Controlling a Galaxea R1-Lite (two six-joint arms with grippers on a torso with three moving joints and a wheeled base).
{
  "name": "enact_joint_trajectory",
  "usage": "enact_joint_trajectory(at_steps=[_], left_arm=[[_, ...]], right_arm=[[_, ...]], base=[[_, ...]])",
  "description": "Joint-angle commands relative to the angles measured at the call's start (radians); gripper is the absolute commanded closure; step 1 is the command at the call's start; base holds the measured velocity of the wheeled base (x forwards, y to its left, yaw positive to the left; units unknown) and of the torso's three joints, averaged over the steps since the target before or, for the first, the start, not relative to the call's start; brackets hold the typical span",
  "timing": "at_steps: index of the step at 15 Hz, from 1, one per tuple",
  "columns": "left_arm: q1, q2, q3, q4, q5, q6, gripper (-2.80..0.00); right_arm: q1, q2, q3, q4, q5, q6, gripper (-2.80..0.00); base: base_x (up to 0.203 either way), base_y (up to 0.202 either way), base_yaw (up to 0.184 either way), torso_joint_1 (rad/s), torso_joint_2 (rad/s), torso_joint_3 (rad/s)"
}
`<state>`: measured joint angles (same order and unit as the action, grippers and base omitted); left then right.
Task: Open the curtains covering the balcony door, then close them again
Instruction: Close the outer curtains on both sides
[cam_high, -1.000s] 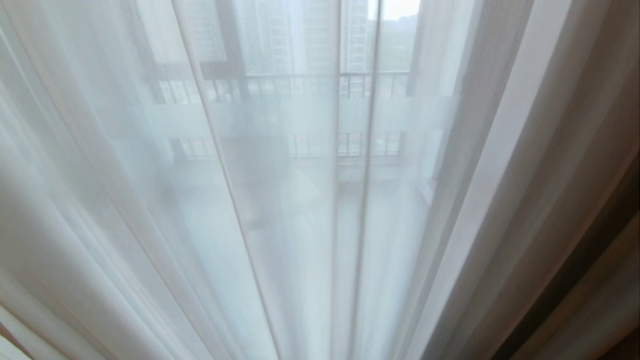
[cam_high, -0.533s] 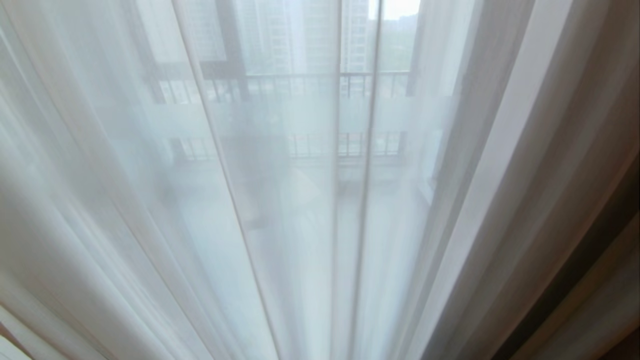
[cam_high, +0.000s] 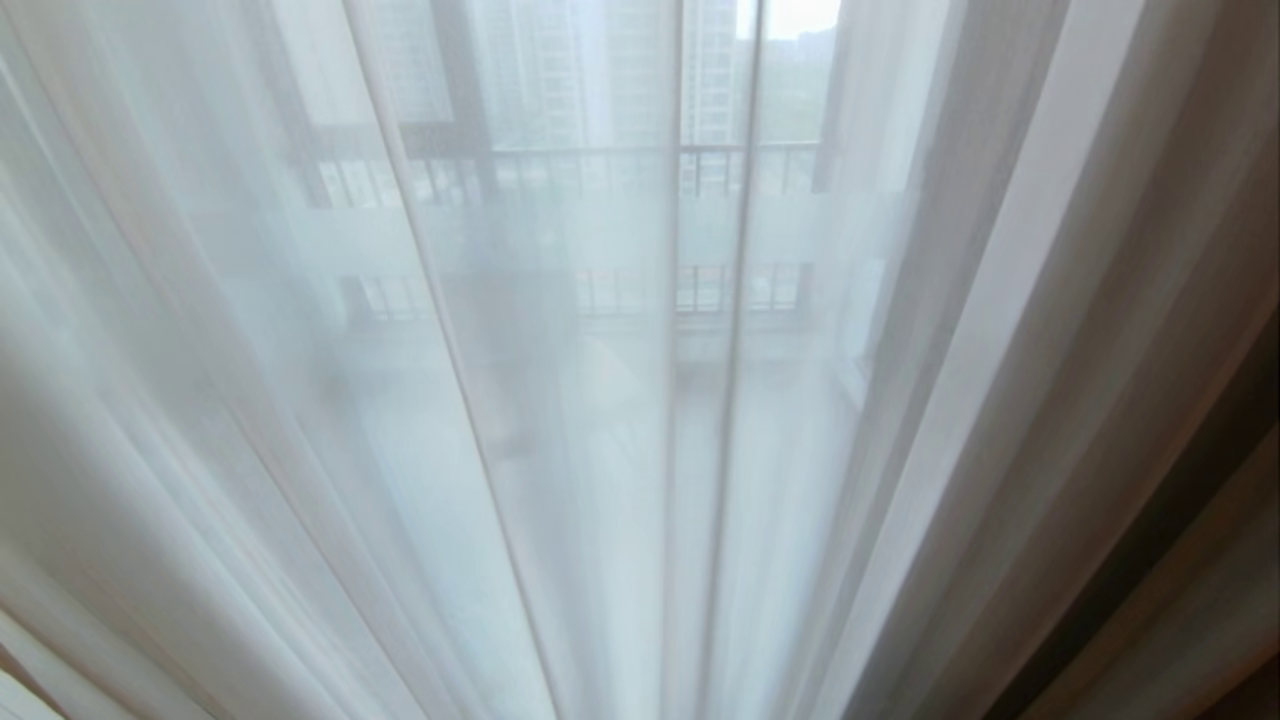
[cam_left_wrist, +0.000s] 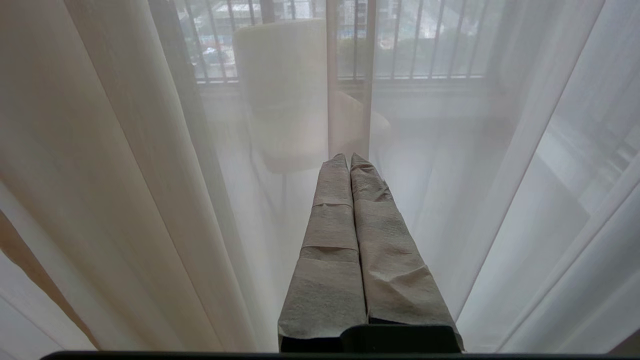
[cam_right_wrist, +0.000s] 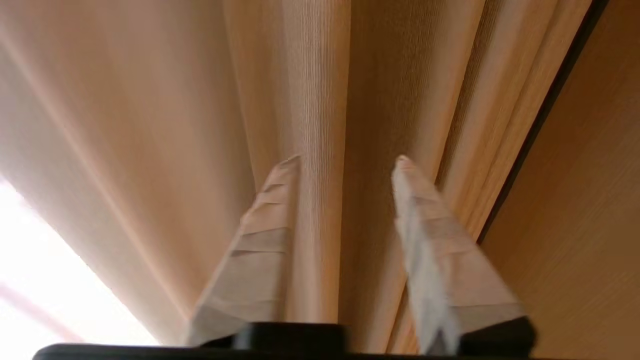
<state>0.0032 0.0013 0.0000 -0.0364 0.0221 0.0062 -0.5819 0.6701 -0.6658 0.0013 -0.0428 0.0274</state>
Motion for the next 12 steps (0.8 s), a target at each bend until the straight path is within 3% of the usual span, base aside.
enact_joint_trajectory(at_steps=[1,12], left_arm=[[0.0,-0.001,0.0,0.0,0.001,0.0,0.0],[0.001,-0.001,0.0,0.0,0.001,0.0,0.0]], right_arm=[[-0.007,0.051,-0.027,-0.001,-0.002,0.0,-2.8],[-0.037,0.202,-0.222,-0.033,-0.001,0.04,-2.8]], base=[[0.0,0.0,0.0,0.0,0.0,0.0],[0.0,0.0,0.0,0.0,0.0,0.0]])
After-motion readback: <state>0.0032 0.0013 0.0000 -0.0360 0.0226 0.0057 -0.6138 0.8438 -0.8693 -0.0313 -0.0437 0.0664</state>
